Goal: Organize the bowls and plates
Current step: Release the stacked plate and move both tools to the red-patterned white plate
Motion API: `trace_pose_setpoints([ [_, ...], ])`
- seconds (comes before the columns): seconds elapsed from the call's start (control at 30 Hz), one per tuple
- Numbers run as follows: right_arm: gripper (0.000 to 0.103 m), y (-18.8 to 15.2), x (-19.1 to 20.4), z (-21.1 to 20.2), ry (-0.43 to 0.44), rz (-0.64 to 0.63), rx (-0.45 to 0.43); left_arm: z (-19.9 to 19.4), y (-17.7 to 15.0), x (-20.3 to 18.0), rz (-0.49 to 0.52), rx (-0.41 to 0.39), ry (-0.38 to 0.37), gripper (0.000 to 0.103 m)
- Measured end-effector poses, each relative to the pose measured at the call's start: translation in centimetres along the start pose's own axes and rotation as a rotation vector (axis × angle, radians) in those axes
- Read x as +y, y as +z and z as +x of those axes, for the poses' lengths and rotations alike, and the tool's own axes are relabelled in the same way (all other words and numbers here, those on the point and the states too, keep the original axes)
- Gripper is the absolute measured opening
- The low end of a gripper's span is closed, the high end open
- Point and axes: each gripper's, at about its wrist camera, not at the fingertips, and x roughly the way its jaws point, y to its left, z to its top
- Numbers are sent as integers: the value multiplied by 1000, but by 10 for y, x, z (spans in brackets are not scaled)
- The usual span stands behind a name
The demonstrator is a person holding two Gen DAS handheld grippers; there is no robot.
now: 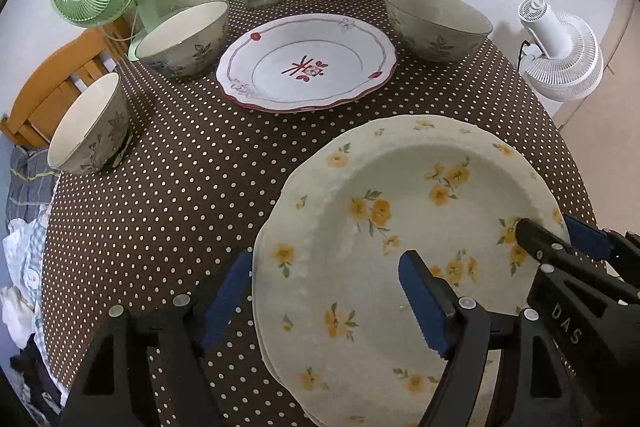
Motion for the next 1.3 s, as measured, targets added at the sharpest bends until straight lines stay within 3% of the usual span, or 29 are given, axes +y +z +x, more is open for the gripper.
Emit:
trace_pose_setpoints([
  [0.33, 66, -3, 11, -22, -6, 31, -40, -16, 3, 28, -2, -37, -51, 88],
  [0.7, 67, 8, 59, -62, 15, 58, -128, -45, 13, 89, 5, -115, -66, 90],
  [1.03, 67, 33, 108, -84, 10, 107, -210, -54, 48, 141, 27, -179, -85, 90],
  [1.3, 67, 60, 125, -90, 15, 95, -243, -55, 74, 158, 9, -211, -82, 90],
])
